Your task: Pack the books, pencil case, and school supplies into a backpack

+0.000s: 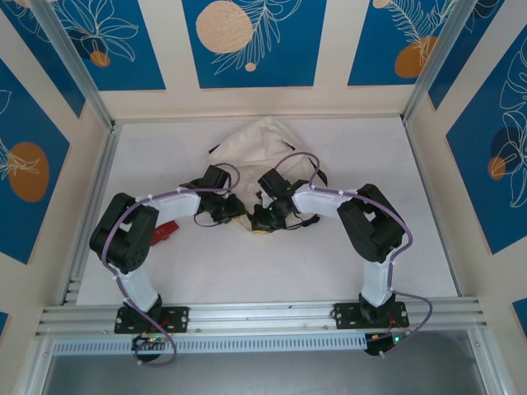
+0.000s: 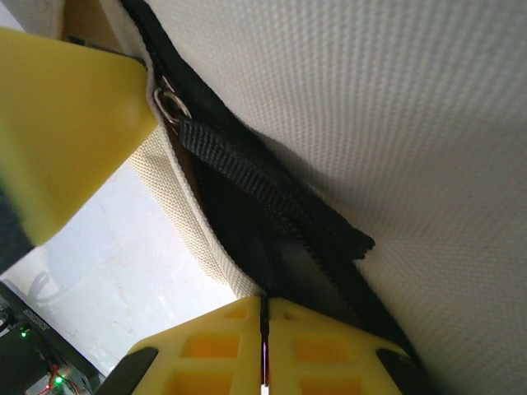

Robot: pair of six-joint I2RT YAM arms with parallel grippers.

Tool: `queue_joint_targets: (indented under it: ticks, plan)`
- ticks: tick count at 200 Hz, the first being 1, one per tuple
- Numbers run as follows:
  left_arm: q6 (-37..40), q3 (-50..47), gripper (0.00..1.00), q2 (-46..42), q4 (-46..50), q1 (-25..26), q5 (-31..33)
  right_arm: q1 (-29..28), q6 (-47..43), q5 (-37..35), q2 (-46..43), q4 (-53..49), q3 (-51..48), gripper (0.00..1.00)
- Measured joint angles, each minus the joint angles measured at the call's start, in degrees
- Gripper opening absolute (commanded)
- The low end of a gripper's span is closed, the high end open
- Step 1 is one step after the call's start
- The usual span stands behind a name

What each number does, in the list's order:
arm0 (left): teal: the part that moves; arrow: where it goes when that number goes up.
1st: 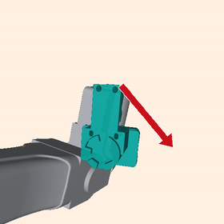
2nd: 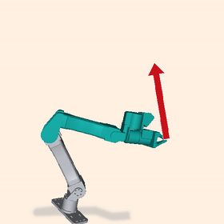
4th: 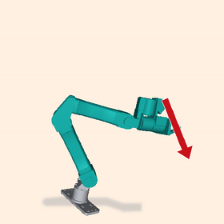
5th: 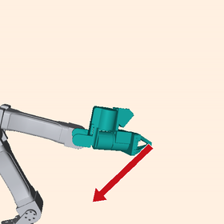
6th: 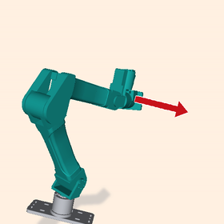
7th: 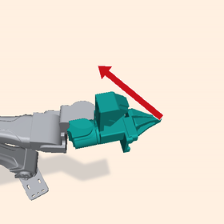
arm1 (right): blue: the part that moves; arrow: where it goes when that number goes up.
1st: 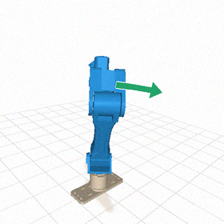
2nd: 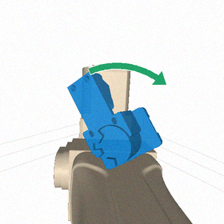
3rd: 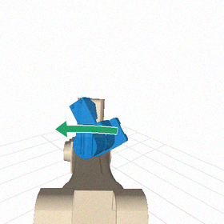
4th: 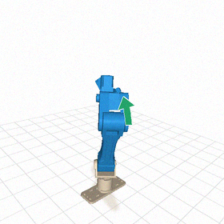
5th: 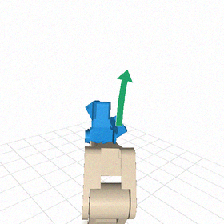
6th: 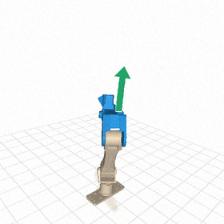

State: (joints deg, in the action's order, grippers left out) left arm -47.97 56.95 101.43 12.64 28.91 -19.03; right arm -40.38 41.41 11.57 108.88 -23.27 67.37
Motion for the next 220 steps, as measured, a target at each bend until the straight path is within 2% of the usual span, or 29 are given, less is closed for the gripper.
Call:
queue_joint_targets:
  ticks: [20, 62, 106, 142, 183, 220]
  plan:
    - [0.52, 0.00, 0.10, 0.00, -0.04, 0.09, 0.00, 0.13, 0.22, 0.02, -0.09, 0.11, 0.00, 0.15]
    - [0.50, -1.29, 0.09, 0.00, -1.64, 0.09, 0.52, 1.03, 1.44, -0.52, -2.40, -0.24, 0.09, 0.31]
    - [0.50, -2.16, 0.09, 0.00, -3.08, 0.09, 0.66, 2.54, 1.55, -0.85, -2.64, -0.39, 2.67, 0.36]
    - [0.50, -2.27, 0.09, 0.00, -3.28, 0.09, 0.66, 4.09, 1.66, -1.16, -0.09, -0.98, 6.29, 0.44]
    - [0.48, -2.32, 0.09, 0.00, -3.34, 0.09, 0.66, 5.55, 2.60, -2.16, 0.72, -2.89, 6.88, 0.47]
    - [0.48, -2.32, 0.09, 0.00, -3.32, 0.09, 0.68, 5.92, 2.08, 0.20, 3.17, -2.64, 7.21, 0.43]
